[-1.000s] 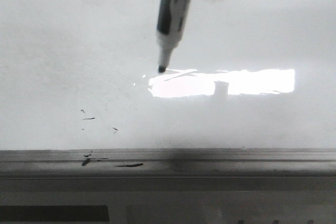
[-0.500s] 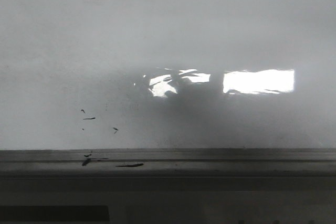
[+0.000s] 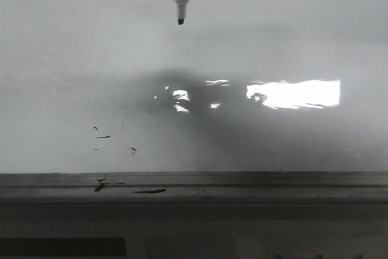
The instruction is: Write number 7 on whiteboard
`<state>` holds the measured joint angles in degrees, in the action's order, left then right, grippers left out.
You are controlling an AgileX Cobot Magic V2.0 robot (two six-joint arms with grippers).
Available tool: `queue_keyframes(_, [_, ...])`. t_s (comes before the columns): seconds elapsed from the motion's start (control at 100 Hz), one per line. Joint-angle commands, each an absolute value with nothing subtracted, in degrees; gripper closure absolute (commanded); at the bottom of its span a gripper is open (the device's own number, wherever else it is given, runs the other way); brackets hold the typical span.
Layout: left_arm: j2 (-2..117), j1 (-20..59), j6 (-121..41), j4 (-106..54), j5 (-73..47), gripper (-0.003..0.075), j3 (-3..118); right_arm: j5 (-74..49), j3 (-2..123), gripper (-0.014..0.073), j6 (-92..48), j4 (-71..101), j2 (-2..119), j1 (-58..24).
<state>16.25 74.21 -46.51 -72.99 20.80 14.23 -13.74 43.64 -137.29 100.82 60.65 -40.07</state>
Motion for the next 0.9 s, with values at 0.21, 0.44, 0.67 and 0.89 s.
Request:
queue_keyframes(0.21, [16.8, 74.1, -46.6, -71.6, 20.6, 0.0696, 15.8, -15.2, 46.3, 0.0636, -143.3, 107.0, 63.1, -40.1])
queue_keyframes(0.44, [16.8, 74.1, -46.6, -71.6, 18.5, 0.0696, 15.8, -14.4, 46.3, 0.0636, -144.6, 107.0, 64.1, -40.1])
queue_keyframes(0.67, [16.8, 74.1, -46.6, -71.6, 18.5, 0.0696, 15.8, -12.8, 46.3, 0.0636, -145.1, 107.0, 64.3, -40.1])
queue_keyframes(0.89, [16.8, 74.1, -46.6, -71.6, 18.4, 0.0696, 15.8, -12.1, 46.2, 0.0636, -145.1, 107.0, 65.3, -40.1])
